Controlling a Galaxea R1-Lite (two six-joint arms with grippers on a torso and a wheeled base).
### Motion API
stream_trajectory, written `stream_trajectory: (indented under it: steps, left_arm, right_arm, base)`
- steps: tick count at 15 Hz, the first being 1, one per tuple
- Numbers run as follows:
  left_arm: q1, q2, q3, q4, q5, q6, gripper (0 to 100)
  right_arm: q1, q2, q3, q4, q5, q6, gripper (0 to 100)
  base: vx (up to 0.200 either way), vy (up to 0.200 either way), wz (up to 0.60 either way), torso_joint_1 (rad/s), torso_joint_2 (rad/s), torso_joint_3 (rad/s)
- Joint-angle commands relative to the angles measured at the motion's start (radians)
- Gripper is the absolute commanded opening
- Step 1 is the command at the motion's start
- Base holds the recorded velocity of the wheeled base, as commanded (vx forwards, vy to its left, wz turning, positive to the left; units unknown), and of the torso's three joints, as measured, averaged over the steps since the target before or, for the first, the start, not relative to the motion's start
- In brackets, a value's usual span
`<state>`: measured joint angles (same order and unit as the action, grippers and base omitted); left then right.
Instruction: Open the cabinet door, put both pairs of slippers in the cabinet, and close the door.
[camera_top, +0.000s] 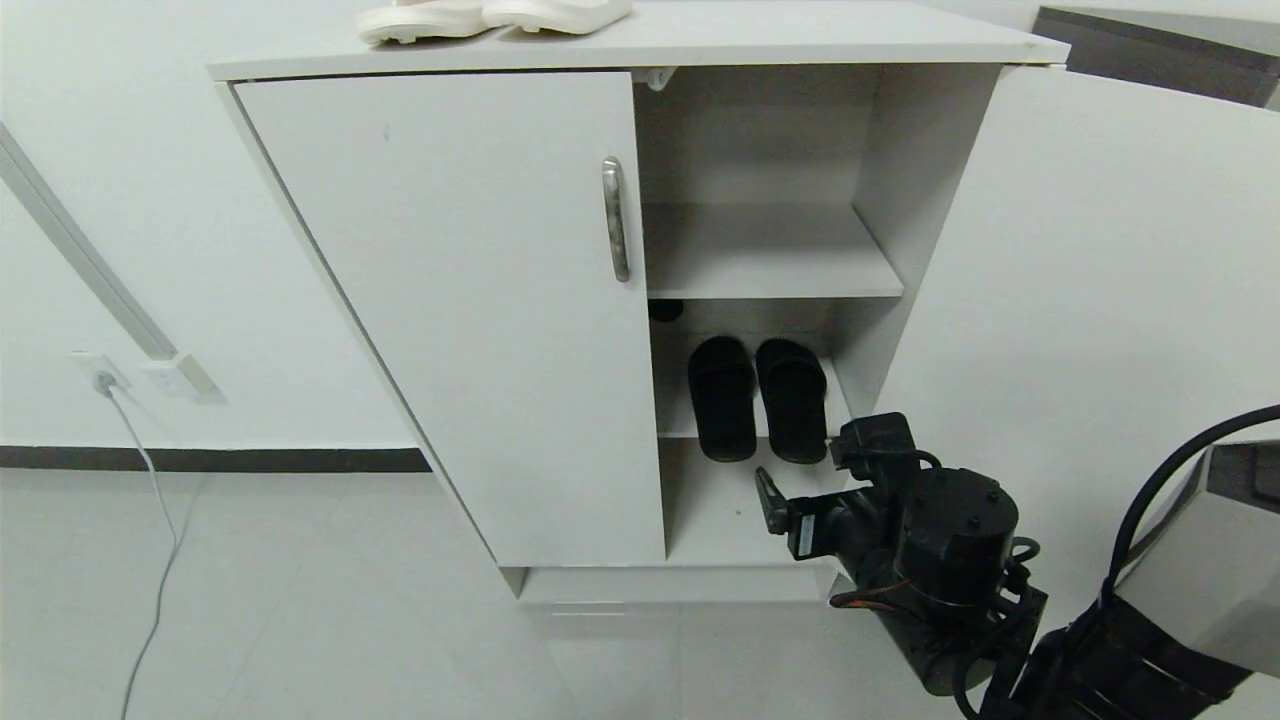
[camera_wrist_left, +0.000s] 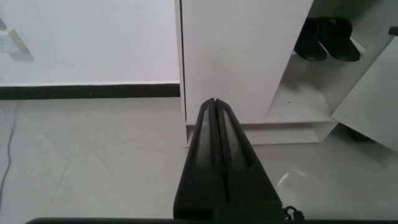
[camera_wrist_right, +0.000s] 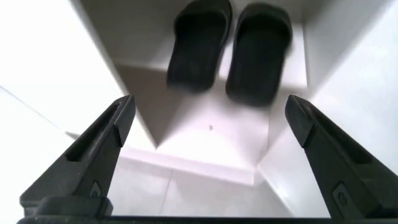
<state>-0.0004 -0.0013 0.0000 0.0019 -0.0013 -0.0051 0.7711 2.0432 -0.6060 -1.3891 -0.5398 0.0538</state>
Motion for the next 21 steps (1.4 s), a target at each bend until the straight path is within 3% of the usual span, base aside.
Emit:
stream_trajectory:
  steps: [1,12,21]
  left_arm:
    - [0.0,0.001,0.0,0.0,0.0,-0.001,0]
    - [0.0,0.001,0.0,0.0,-0.003,0.002,0]
    - [0.0,0.001,0.0,0.0,-0.003,0.005,0]
  right_arm:
    - [-0.001,0.002,0.006,-0.001,0.0,0.0,100]
    - [0.005,0.003,0.015,-0.002,0.0,0.0,100]
    - [0.005,0.005,0.046,-0.018,0.001,-0.002,100]
  base:
    - [0.0,0.0,0.0,0.0,0.0,0.0]
    - [0.0,0.0,0.0,0.001,0.0,0.007]
    - [0.0,0.0,0.0,0.001,0.0,0.186]
